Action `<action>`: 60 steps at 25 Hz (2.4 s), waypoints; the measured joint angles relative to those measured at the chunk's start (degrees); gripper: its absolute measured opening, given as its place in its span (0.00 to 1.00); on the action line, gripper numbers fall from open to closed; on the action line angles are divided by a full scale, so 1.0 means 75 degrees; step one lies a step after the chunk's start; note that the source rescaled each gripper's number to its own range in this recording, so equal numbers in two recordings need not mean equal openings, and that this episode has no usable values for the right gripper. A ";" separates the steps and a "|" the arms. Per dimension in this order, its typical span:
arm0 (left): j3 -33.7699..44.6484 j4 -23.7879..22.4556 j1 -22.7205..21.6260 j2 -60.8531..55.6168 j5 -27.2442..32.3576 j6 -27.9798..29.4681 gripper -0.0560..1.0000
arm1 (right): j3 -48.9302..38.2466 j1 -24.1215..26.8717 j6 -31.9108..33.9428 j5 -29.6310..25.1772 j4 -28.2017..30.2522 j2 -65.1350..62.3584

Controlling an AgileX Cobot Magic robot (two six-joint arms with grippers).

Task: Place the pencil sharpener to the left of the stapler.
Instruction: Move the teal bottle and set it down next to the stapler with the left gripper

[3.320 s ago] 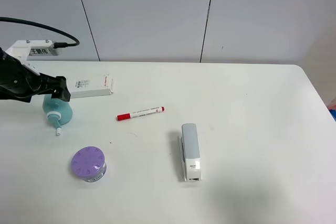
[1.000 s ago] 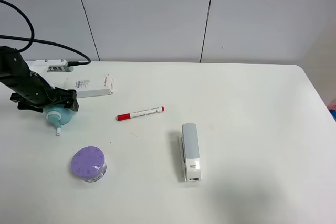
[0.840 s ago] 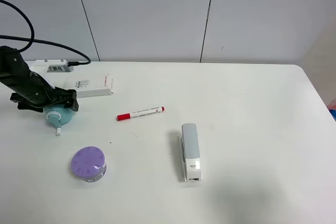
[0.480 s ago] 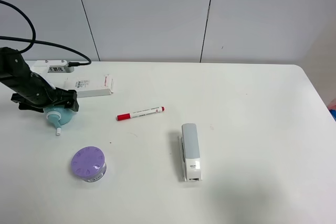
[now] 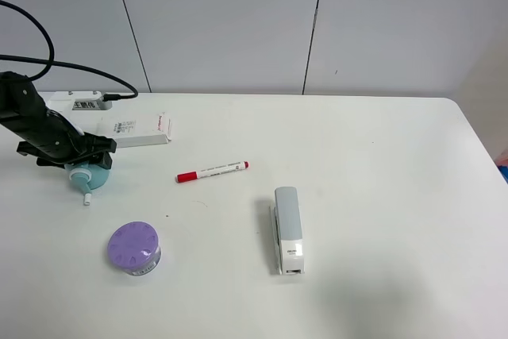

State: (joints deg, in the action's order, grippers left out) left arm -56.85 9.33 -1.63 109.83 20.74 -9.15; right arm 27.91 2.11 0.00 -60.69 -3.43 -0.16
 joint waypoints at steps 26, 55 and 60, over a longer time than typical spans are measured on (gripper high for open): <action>0.0000 -0.0008 0.0394 -0.1007 0.0636 0.0000 0.06 | 0.0000 0.0000 0.0000 0.0000 0.0000 0.0000; 0.0000 0.0689 0.5184 -0.1214 0.1019 0.0000 0.06 | 0.0000 0.0000 0.0000 0.0000 0.0000 0.0000; 0.0000 0.0689 0.5291 -0.1214 0.0812 -0.0156 0.06 | 0.0000 0.0000 0.0000 0.0000 0.0000 0.0000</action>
State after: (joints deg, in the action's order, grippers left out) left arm -56.85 14.50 38.05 100.73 26.83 -10.32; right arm 27.91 2.11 0.00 -60.69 -3.43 -0.16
